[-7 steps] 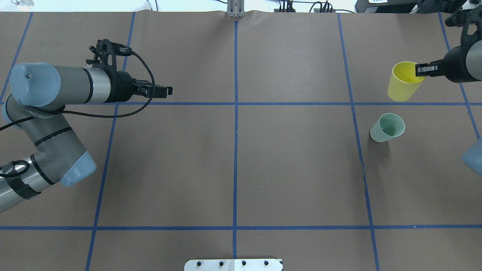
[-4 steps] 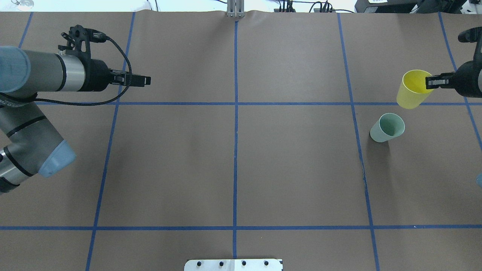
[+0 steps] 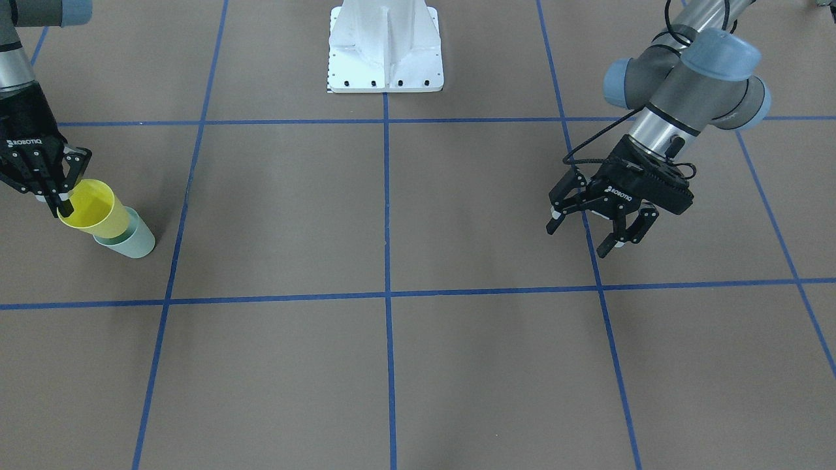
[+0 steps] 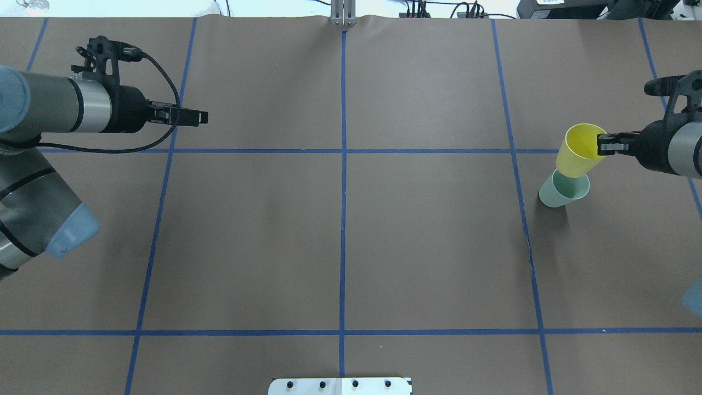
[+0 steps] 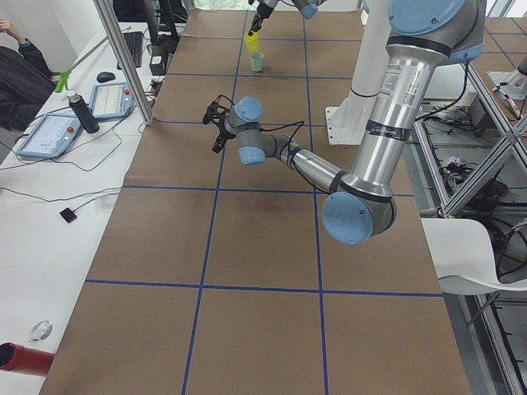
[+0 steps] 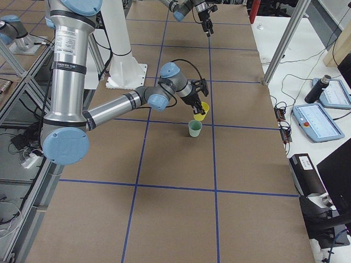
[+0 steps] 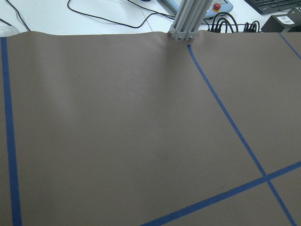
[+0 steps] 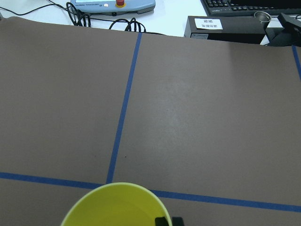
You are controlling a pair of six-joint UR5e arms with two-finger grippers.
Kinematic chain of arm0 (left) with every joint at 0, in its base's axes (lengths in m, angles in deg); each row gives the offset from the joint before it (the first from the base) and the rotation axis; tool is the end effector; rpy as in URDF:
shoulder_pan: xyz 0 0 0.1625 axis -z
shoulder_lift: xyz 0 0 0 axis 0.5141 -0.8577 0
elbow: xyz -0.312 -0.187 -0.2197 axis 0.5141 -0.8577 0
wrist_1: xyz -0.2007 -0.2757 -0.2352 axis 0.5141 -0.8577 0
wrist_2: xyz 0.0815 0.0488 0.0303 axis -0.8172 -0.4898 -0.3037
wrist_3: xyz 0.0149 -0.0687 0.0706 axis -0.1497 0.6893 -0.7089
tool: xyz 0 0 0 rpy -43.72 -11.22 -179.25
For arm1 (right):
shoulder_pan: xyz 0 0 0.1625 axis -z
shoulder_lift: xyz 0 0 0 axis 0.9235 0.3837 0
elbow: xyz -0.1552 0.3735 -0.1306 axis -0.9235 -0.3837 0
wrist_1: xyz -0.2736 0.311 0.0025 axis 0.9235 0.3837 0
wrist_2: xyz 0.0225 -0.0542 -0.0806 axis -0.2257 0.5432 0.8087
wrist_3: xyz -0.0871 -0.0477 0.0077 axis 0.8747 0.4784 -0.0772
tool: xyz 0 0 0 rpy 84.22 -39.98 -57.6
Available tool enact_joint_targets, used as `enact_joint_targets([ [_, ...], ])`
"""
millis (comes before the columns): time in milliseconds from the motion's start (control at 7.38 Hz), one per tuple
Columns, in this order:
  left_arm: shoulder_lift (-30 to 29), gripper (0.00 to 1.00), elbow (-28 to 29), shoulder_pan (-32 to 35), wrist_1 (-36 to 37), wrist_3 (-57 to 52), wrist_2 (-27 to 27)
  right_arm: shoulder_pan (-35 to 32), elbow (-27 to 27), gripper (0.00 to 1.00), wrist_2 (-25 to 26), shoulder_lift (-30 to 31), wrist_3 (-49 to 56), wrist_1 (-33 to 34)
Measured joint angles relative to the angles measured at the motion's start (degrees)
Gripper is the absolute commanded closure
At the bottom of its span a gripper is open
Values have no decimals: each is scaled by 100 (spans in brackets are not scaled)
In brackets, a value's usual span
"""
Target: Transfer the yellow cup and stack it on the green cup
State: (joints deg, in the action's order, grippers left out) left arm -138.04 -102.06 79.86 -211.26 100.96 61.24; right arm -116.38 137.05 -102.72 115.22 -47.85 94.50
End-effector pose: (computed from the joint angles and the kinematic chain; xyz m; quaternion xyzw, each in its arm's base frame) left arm 0.3200 -0.5199 0.3450 0.3070 0.5227 0.0217 0.7950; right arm -0.2017 -0.4210 0.4197 0.2788 -0.3537 0.0663 0.8904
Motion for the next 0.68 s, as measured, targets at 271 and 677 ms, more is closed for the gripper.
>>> enact_joint_targets([
  [271,8,0,3,3,6,-61,2,38,-3,100,-164,136,-6,-109],
  [677,7,0,-1,3,7,-77,40,48,-220,100,-395,143,110,-223],
])
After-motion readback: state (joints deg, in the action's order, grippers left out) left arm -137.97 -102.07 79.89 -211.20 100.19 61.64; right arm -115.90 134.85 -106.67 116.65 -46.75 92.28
